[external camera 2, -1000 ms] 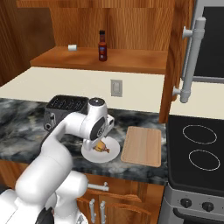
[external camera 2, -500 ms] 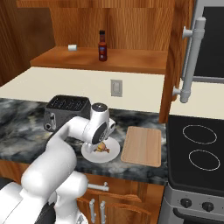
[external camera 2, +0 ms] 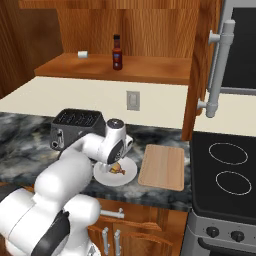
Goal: Pick the chicken drumstick from the plate and place it on the cutting board. Then pick the condiment bottle from the cabinet and place it next to the cutting board.
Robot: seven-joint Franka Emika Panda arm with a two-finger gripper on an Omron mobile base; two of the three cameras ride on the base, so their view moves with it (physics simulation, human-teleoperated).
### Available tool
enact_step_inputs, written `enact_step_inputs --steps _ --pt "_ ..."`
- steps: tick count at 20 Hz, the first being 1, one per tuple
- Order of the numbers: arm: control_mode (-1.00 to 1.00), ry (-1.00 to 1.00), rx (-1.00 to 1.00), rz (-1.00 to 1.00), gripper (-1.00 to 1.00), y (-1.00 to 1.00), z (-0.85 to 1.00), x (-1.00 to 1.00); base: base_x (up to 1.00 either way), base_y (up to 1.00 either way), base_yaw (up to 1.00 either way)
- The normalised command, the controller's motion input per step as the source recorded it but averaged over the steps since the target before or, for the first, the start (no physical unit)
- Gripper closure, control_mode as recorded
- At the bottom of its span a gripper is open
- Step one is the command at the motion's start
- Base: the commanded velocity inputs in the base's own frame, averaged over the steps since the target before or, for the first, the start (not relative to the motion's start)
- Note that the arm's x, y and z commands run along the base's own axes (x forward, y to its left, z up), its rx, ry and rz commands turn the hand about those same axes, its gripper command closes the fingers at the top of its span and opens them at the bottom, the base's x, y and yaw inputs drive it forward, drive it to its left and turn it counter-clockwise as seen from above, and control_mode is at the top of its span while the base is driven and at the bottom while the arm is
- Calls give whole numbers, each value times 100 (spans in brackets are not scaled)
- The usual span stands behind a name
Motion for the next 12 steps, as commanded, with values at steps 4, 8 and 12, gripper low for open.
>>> enact_step_inputs --steps 4,8,12 --pt "-100 0 0 0 -100 -8 -9 25 0 0 0" --pt "-100 0 0 0 -100 -10 -14 17 0 0 0" --pt "-100 0 0 0 -100 -9 -21 6 0 0 0"
